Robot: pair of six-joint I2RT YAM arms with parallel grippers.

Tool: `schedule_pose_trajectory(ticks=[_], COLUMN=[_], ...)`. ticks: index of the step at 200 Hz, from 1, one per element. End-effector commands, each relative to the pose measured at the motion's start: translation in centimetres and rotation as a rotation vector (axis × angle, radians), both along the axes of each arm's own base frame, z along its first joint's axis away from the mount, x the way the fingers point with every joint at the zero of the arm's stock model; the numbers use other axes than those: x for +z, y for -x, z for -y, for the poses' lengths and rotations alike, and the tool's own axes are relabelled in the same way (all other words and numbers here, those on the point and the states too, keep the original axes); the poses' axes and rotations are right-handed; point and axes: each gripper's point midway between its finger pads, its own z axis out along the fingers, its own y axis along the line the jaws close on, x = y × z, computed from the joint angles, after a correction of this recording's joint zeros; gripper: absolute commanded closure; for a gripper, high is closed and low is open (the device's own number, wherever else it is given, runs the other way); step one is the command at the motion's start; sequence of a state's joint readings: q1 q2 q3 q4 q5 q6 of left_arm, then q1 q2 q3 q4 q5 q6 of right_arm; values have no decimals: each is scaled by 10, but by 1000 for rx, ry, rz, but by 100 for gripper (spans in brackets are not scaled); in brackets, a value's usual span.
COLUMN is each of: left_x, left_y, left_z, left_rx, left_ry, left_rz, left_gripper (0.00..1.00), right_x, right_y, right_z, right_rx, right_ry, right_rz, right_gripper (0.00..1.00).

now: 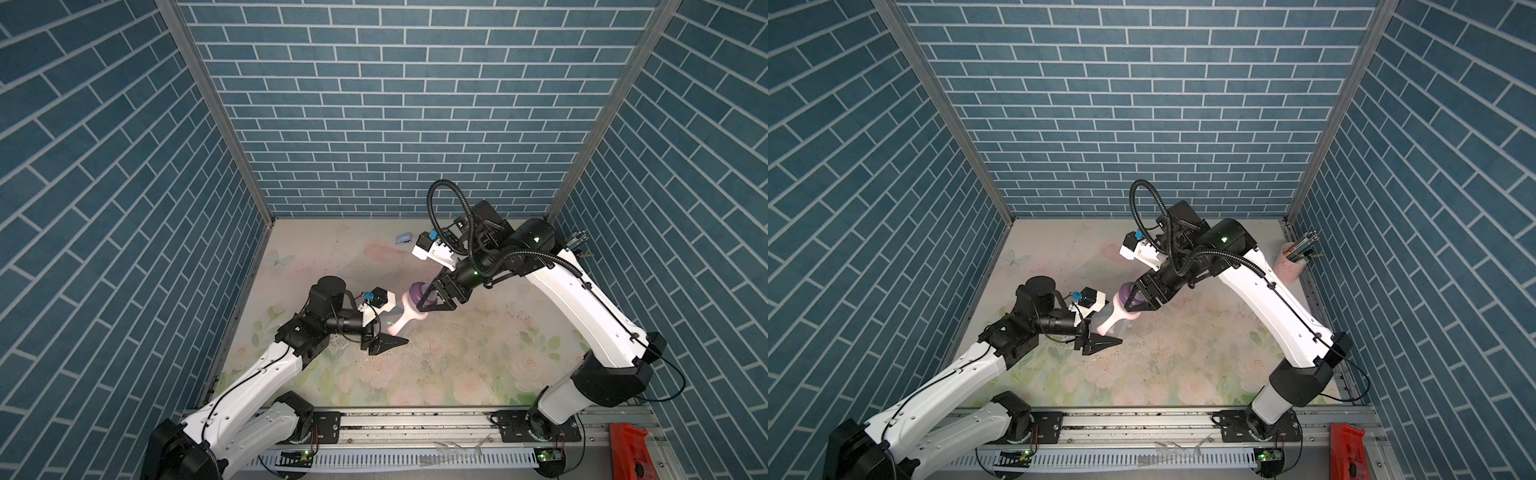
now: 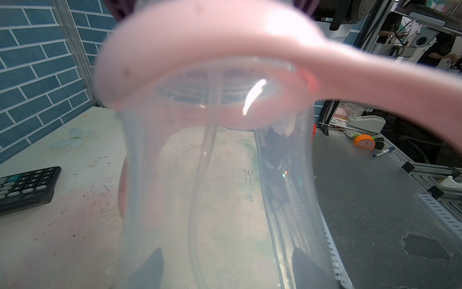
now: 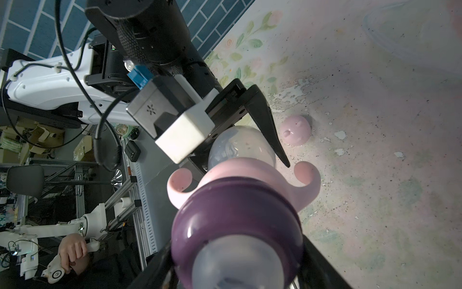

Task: Assemble the baby bottles
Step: Close the nipple on the baby bottle.

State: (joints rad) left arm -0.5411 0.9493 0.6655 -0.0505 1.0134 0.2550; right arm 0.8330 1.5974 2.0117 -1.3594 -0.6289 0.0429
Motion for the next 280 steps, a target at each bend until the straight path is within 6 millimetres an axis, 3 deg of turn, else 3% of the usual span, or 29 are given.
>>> schedule_pose_trajectory(ticks=[1, 66, 137, 200, 230, 254, 270, 280], left_x=[16, 18, 13, 30, 39, 42, 56, 52], left_y=[2, 4, 2, -29, -37, -51, -58, -61], left_z=[2, 2, 3, -3, -8, -19, -25, -29], left_rx=[-27, -36, -49, 99, 186, 313, 383, 417], left_ry=[35, 42, 28, -72, -52, -71, -52, -60], left_rz=[57, 64, 81, 265, 362, 463, 547, 586], left_gripper=[53, 53, 54, 57, 57, 59, 58, 59], right_x=[-15, -22, -25, -37, -41, -52, -60, -63], right_y=[3, -5, 12, 4, -3, -10, -17, -21], right_z=[0, 8, -4, -3, -12, -19, -24, -29], right_rx=[49, 9, 74, 4, -48, -94, -133, -155], right_ry=[48, 109, 49, 60, 5, -2, -21, -40], right_rz=[11, 60, -53, -51, -85, -123, -165, -192], right_gripper=[82, 83, 83, 87, 89, 91, 92, 93])
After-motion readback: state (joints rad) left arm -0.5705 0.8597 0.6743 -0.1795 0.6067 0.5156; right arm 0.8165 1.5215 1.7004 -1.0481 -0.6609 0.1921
